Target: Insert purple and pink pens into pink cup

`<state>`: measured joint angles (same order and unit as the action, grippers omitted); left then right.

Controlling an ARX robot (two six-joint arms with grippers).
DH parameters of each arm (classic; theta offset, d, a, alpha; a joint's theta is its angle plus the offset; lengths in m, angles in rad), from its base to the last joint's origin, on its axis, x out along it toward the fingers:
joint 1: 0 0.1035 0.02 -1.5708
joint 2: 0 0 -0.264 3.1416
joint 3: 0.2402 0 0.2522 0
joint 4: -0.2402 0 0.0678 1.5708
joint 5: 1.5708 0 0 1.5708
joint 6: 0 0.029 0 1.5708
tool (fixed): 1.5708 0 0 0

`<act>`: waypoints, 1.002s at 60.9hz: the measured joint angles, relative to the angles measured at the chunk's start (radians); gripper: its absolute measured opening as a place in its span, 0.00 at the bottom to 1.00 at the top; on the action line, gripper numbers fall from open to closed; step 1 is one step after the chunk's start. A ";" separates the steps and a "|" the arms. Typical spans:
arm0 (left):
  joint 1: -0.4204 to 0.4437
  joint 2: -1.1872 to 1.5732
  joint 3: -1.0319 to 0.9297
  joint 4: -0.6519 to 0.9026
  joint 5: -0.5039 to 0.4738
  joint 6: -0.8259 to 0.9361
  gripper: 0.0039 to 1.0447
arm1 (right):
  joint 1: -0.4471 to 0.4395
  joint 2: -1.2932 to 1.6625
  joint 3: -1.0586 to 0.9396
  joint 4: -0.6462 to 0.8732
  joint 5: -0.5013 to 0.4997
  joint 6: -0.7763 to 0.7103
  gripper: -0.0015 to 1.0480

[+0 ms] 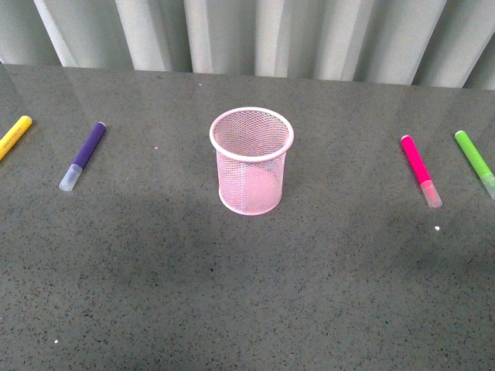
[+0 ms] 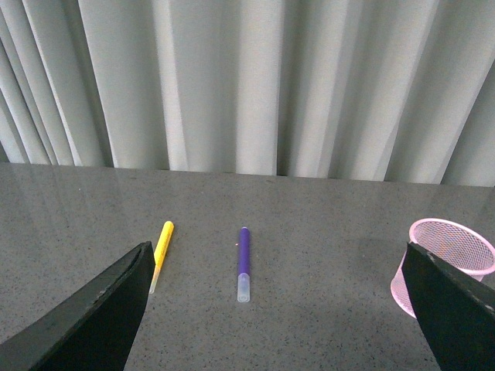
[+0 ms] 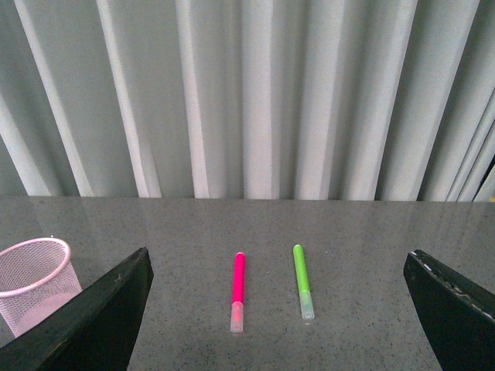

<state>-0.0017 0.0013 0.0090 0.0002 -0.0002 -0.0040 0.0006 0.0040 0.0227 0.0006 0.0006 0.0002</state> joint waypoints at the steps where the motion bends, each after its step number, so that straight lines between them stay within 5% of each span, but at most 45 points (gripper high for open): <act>1: 0.000 0.000 0.000 0.000 0.000 0.000 0.94 | 0.000 0.000 0.000 0.000 0.000 0.000 0.93; 61: 0.000 0.000 0.000 0.000 0.000 0.000 0.94 | 0.000 0.000 0.000 0.000 0.000 0.000 0.93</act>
<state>-0.0017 0.0013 0.0090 0.0002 0.0002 -0.0040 0.0006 0.0040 0.0227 0.0006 0.0006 0.0002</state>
